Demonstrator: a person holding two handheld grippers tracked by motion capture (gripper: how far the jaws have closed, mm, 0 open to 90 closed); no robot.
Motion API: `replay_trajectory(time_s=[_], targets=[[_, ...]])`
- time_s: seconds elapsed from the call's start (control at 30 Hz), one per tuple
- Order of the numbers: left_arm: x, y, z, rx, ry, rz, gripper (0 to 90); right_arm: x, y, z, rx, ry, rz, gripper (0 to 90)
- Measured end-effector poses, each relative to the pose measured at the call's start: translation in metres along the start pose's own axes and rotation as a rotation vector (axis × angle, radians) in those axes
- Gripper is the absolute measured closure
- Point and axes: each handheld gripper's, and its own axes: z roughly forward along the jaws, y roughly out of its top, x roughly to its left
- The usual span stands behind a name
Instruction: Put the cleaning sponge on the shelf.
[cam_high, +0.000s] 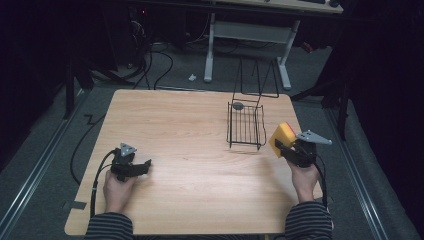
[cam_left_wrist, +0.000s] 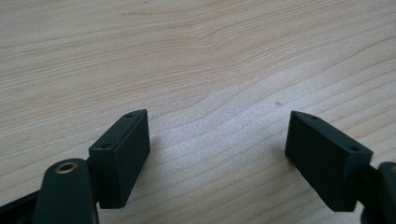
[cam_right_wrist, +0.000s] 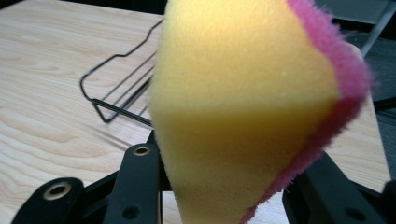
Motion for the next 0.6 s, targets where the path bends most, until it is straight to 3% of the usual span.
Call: replay_trajectory(time_s=[0.37, 0.6], targets=[[0.0, 0.0, 0.0, 0.0, 0.0, 0.0, 22.5, 0.014, 0.009, -0.004, -0.015, 0.047, -0.018, 61.1], [0.0, 0.0, 0.0, 0.0, 0.0, 0.0, 22.5, 0.023, 0.019, 0.003, -0.013, 0.077, -0.038, 61.1]])
